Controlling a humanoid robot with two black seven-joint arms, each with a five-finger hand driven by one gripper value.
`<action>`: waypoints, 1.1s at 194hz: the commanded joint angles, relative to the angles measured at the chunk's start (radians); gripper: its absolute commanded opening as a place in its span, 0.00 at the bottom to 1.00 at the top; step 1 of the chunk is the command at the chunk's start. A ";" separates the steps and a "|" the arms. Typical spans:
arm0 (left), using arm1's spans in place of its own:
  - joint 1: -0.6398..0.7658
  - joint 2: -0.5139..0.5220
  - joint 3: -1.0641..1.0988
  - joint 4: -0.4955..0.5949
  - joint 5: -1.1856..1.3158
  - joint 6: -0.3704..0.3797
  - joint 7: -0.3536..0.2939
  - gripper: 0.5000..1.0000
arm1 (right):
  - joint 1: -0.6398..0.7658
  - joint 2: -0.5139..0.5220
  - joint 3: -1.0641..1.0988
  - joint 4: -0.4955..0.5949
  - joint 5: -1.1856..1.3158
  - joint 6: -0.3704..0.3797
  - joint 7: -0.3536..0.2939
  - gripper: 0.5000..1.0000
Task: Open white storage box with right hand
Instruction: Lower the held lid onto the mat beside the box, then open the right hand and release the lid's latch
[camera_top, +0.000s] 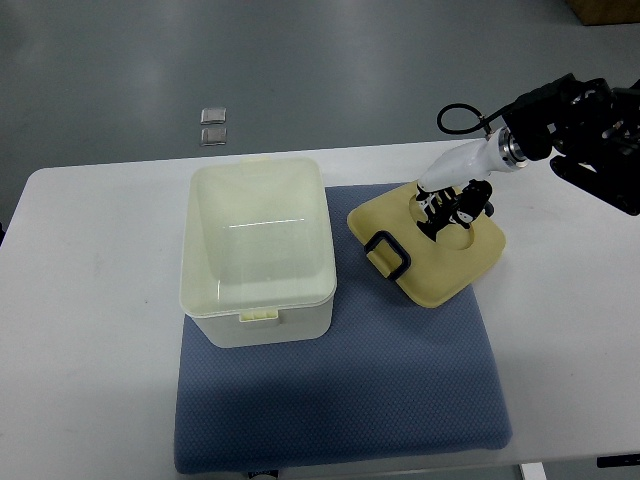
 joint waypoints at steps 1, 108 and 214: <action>-0.001 0.000 -0.001 0.000 0.000 0.000 0.000 1.00 | -0.025 0.011 0.001 -0.001 0.015 0.001 0.000 0.00; -0.001 0.000 -0.001 0.002 0.000 -0.001 0.000 1.00 | 0.018 -0.006 -0.016 0.029 0.126 0.054 0.000 0.63; -0.001 0.000 -0.003 0.002 0.000 0.001 0.000 1.00 | 0.097 -0.052 0.134 -0.032 0.331 0.112 0.000 0.81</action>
